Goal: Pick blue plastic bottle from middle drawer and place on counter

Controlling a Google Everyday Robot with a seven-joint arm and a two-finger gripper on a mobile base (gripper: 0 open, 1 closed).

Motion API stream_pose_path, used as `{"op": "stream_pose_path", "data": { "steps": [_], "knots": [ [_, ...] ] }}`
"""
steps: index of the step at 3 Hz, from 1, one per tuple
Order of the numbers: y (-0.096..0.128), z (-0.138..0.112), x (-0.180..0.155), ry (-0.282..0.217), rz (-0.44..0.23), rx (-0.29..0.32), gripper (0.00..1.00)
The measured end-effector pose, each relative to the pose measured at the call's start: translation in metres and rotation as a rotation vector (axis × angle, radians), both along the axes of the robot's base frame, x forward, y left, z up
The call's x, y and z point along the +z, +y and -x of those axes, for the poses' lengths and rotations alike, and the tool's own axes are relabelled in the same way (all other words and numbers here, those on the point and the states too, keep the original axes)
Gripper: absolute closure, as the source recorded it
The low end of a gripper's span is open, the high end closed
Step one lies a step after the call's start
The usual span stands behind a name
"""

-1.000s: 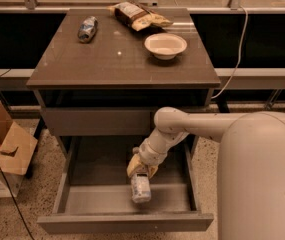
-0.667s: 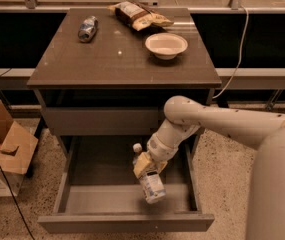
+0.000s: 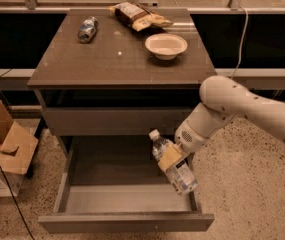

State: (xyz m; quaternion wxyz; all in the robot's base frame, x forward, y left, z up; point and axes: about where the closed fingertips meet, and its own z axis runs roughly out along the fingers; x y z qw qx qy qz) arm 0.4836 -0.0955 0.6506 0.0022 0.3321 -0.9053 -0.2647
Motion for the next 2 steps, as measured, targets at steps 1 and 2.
{"op": "stream_pose_path", "data": {
  "steps": [1, 2],
  "knots": [
    [-0.028, -0.01, 0.069, -0.197, 0.006, 0.058, 1.0],
    [-0.041, -0.034, 0.137, -0.373, 0.002, 0.089, 1.0]
  ]
}}
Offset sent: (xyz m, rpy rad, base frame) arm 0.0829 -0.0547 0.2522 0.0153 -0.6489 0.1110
